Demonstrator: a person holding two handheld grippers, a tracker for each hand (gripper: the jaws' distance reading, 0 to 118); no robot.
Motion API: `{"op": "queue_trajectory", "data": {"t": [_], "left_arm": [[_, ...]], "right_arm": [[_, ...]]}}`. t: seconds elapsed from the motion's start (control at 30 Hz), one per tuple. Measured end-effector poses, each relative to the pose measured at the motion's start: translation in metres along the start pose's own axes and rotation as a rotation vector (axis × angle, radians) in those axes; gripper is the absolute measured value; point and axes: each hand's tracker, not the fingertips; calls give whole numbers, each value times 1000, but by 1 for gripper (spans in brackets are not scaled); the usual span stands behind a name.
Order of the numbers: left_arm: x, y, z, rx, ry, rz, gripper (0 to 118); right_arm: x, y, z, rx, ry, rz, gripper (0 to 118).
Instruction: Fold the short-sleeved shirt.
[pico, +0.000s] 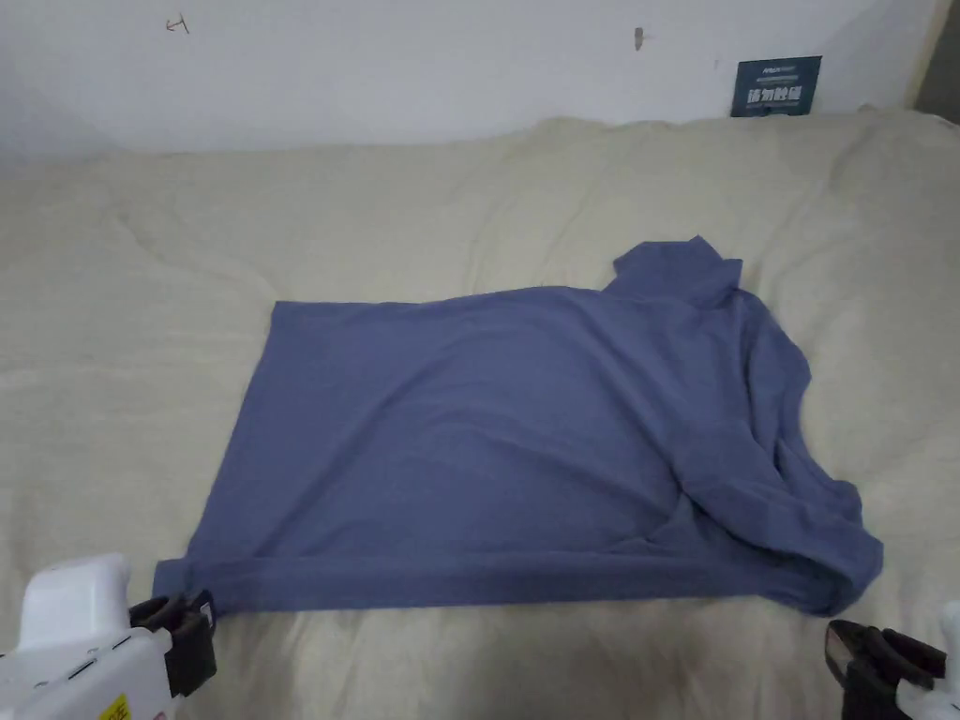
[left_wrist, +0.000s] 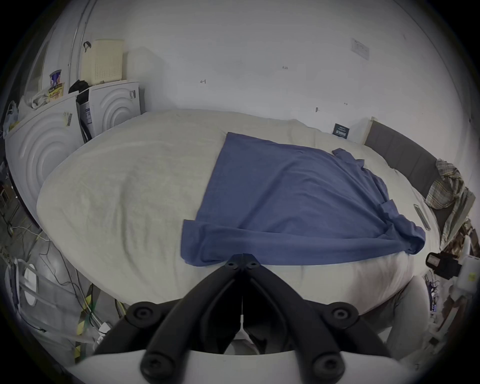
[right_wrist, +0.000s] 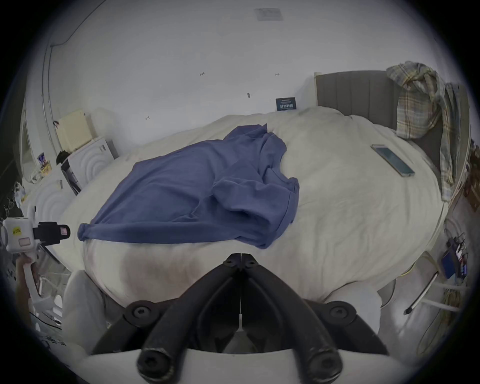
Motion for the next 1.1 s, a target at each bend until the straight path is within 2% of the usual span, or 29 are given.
{"op": "queue_trajectory", "data": {"t": [0.07,0.1,0.13,0.17,0.2,0.33,0.4,0.47,0.53,0.57,0.63,0.67,0.7,0.73,0.83,0.9,1.03,1.07,1.1], "left_arm": [[-7,5,-2,-11,23,-53,0],[-12,6,-2,-13,26,-70,24],[-17,7,-5,-15,21,-75,60],[-19,10,-9,-22,30,-70,91],[-25,12,-15,-25,45,-58,109],[-41,28,-38,-20,28,-17,108],[-47,34,-58,-60,63,-26,108],[-42,37,-67,-92,78,-51,103],[-41,34,-70,-71,39,-80,78],[-42,33,-73,-86,17,-65,62],[-40,29,-80,-146,-2,-53,17],[-37,25,-81,-141,-6,-87,5],[-31,22,-80,-118,4,-126,5],[-31,24,-77,-84,82,-150,5],[-37,28,-76,-95,14,-49,4],[-32,30,-72,-95,40,-104,4],[-27,35,-66,-78,42,-109,4],[-26,36,-66,-78,45,-118,4],[-26,37,-66,-82,48,-125,4]], "right_arm": [[-6,4,0,3,-11,64,0],[-13,8,3,12,-5,71,0],[-15,9,1,13,-3,69,0],[-15,10,-2,10,4,66,0],[-15,10,-6,7,11,64,0],[-35,15,-2,-10,17,41,0],[-30,17,-3,-18,13,45,0],[-34,15,-5,-35,7,59,0],[-33,15,-4,-51,2,64,0],[-34,13,-5,-56,0,60,0],[-26,13,-10,-76,2,47,0],[-25,13,-11,-83,0,40,0],[-25,13,-10,-86,0,39,0],[-26,13,-10,-89,2,41,0],[-20,14,-11,-92,-4,44,0],[-14,15,-11,-91,-8,40,0],[-9,21,-1,-38,-25,32,1],[-8,23,1,-17,-39,35,12],[-7,26,4,4,-52,46,49]]}}
